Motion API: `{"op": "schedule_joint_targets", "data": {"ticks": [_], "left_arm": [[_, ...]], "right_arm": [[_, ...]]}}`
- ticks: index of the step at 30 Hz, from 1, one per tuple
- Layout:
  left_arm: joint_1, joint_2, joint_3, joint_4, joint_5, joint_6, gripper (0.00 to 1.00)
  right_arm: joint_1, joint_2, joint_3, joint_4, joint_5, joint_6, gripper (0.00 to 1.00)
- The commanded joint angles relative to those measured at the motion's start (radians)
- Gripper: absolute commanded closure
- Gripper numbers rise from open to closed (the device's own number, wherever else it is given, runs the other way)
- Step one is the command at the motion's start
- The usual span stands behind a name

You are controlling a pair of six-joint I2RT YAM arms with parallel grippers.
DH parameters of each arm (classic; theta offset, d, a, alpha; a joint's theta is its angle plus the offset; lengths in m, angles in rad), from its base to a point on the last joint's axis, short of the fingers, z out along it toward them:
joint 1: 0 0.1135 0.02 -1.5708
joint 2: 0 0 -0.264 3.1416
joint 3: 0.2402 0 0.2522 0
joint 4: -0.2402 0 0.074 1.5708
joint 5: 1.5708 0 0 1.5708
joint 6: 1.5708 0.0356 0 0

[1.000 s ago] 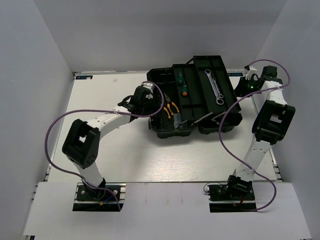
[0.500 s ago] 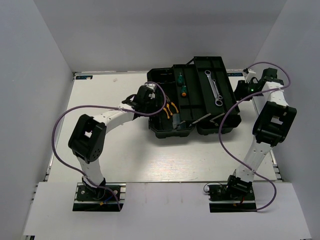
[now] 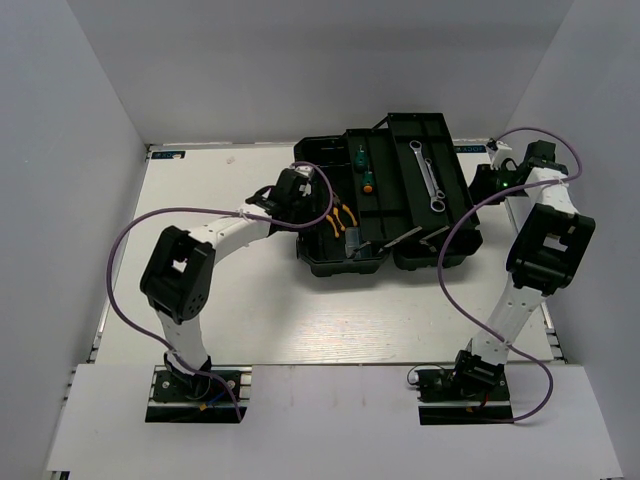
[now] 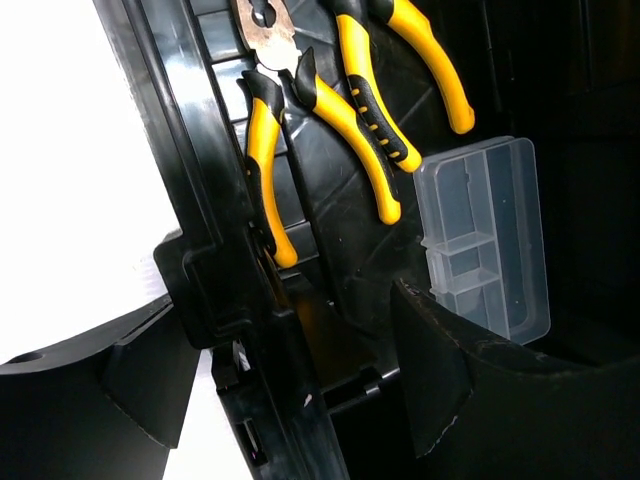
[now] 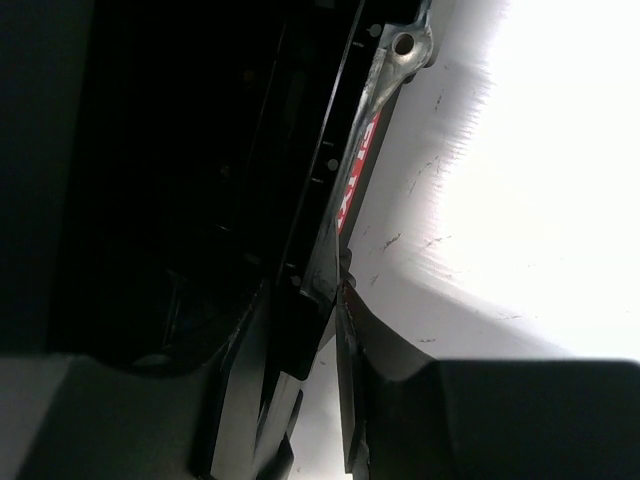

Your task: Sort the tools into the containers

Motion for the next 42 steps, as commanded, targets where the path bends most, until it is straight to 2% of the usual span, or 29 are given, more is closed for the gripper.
{"op": "schedule_joint_targets", "data": {"ticks": [1, 5, 9, 16, 22, 28, 30, 32, 33, 40, 42], "left_arm": [[-0.007, 0.013, 0.048, 0.031, 0.028, -0.002, 0.18], [-0.007, 0.022, 0.048, 0.031, 0.028, -0.002, 0.18], [-0.017, 0.031, 0.048, 0.031, 0.028, -0.002, 0.21], [-0.017, 0.031, 0.039, 0.054, 0.049, -0.012, 0.22], [-0.017, 0.031, 0.039, 0.073, 0.078, -0.012, 0.23], [-0.017, 0.031, 0.048, 0.073, 0.089, -0.021, 0.23], [-0.017, 0.041, 0.059, 0.073, 0.098, -0.021, 0.23], [-0.017, 0.041, 0.068, 0.073, 0.098, -0.021, 0.23], [-0.017, 0.041, 0.068, 0.073, 0.098, -0.03, 0.24], [-0.017, 0.03, 0.077, 0.082, 0.109, -0.039, 0.24], [-0.017, 0.021, 0.077, 0.091, 0.118, -0.048, 0.24]], "right_arm": [[0.018, -0.03, -0.037, -0.125, -0.044, -0.012, 1.0], [0.021, -0.094, -0.032, -0.142, -0.05, -0.009, 1.0], [0.033, -0.231, -0.018, -0.149, -0.039, 0.012, 1.0], [0.076, -0.369, 0.031, -0.142, 0.073, 0.09, 1.0], [0.16, -0.413, 0.127, -0.192, 0.195, 0.11, 1.0], [0.318, -0.461, 0.181, -0.218, 0.318, 0.066, 1.0], [0.414, -0.481, 0.195, -0.223, 0.328, 0.048, 1.0], [0.452, -0.492, 0.198, -0.218, 0.332, 0.046, 1.0], [0.517, -0.498, 0.201, -0.217, 0.343, 0.034, 1.0], [0.773, -0.484, 0.218, -0.208, 0.467, 0.003, 1.0], [0.804, -0.48, 0.218, -0.197, 0.504, 0.001, 1.0]]}}
